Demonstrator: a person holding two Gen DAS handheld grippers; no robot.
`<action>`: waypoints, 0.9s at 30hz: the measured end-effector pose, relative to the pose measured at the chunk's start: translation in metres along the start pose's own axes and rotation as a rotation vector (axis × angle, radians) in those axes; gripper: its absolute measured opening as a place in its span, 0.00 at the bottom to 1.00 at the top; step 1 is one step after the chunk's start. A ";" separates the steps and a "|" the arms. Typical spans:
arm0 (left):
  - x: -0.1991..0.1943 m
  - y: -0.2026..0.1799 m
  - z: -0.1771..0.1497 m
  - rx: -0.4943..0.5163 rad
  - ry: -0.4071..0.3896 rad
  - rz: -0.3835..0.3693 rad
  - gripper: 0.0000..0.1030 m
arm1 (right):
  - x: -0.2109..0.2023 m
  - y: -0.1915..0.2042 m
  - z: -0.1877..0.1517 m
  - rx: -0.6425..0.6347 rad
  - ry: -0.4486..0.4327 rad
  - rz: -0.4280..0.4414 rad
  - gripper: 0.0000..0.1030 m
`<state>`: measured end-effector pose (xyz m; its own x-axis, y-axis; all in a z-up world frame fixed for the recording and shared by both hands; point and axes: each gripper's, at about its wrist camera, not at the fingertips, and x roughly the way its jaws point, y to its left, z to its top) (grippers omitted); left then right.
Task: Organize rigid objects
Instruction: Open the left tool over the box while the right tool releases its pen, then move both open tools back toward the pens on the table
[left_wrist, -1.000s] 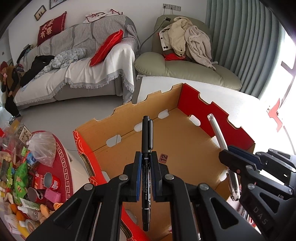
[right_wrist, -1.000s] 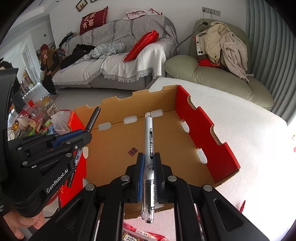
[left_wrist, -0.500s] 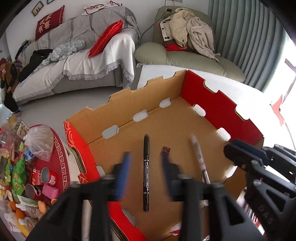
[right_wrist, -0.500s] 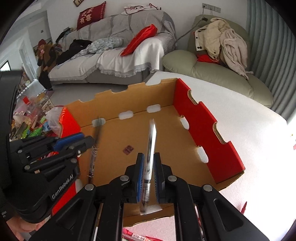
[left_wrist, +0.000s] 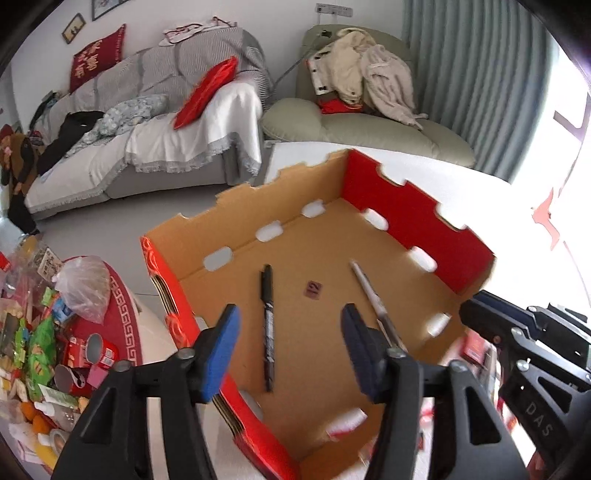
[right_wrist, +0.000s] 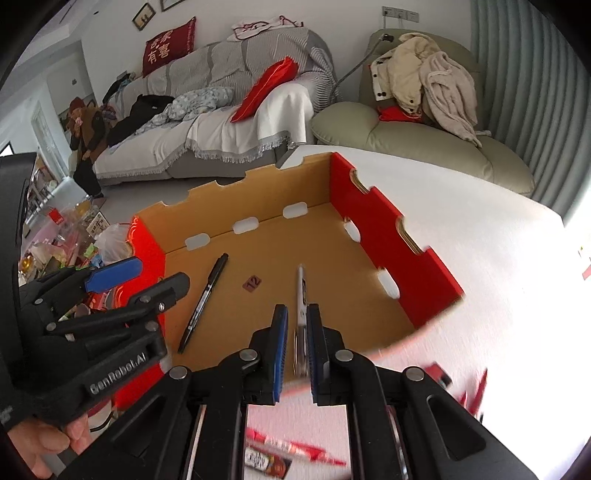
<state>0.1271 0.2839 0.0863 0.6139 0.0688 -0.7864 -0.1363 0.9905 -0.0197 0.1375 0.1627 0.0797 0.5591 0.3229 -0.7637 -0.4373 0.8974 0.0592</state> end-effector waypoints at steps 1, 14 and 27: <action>-0.007 -0.003 -0.005 0.016 -0.002 -0.011 0.76 | -0.010 -0.004 -0.008 0.012 -0.011 -0.004 0.11; -0.062 -0.092 -0.105 0.336 0.004 -0.212 0.78 | -0.074 -0.058 -0.131 0.139 0.061 -0.071 0.11; -0.028 -0.124 -0.147 0.329 0.088 -0.219 0.78 | -0.094 -0.109 -0.206 0.277 0.088 -0.129 0.55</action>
<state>0.0127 0.1415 0.0203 0.5297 -0.1446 -0.8358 0.2550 0.9669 -0.0056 -0.0124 -0.0280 0.0124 0.5293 0.1845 -0.8282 -0.1510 0.9810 0.1220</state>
